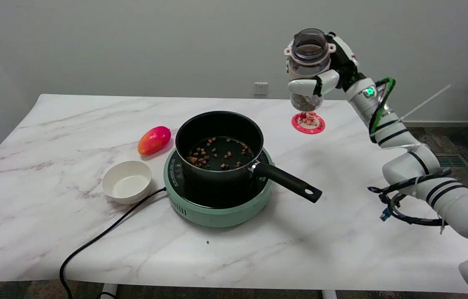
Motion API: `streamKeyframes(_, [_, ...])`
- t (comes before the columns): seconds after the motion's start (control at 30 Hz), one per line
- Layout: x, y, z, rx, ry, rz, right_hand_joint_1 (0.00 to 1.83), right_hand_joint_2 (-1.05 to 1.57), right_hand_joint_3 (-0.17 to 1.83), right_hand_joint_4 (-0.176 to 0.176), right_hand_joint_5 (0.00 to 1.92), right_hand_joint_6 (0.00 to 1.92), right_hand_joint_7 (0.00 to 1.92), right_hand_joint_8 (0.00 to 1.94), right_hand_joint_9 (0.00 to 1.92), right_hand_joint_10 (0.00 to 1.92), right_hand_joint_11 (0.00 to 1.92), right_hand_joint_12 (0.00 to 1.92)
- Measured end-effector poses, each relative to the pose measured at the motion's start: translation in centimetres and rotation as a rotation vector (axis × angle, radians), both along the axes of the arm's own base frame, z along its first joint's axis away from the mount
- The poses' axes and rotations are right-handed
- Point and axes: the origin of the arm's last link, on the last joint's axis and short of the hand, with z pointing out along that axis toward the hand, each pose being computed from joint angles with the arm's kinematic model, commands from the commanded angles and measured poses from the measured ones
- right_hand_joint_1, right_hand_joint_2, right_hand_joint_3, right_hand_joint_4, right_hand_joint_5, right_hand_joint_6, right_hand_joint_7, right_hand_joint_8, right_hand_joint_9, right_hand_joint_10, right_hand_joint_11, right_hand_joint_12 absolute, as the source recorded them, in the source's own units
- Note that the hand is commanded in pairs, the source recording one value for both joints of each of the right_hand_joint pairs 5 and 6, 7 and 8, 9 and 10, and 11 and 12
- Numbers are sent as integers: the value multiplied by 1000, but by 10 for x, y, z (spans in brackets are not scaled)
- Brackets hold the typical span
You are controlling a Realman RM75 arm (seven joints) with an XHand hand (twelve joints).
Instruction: Pour the contents of the bottle into the soup pot.
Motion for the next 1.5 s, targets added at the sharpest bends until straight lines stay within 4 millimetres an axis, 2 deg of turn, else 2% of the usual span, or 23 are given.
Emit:
streamKeyframes(0.4, [49,-14,-34,3,330,-7,1581,580,756,0,1751,1751,1773,1773,1306,1306,1091,1091])
streamKeyframes(0.73, [72,-14,-70,-41,683,32,1570,576,777,0,1774,1774,1772,1772,1304,1304,1094,1094])
streamKeyframes(1.2, [79,-2,-123,-115,1142,159,1546,533,818,0,1791,1791,1757,1757,1277,1277,1074,1074])
streamKeyframes(1.5, [77,6,-148,-158,1358,251,1504,657,758,0,1887,1887,1790,1790,1287,1287,1108,1108])
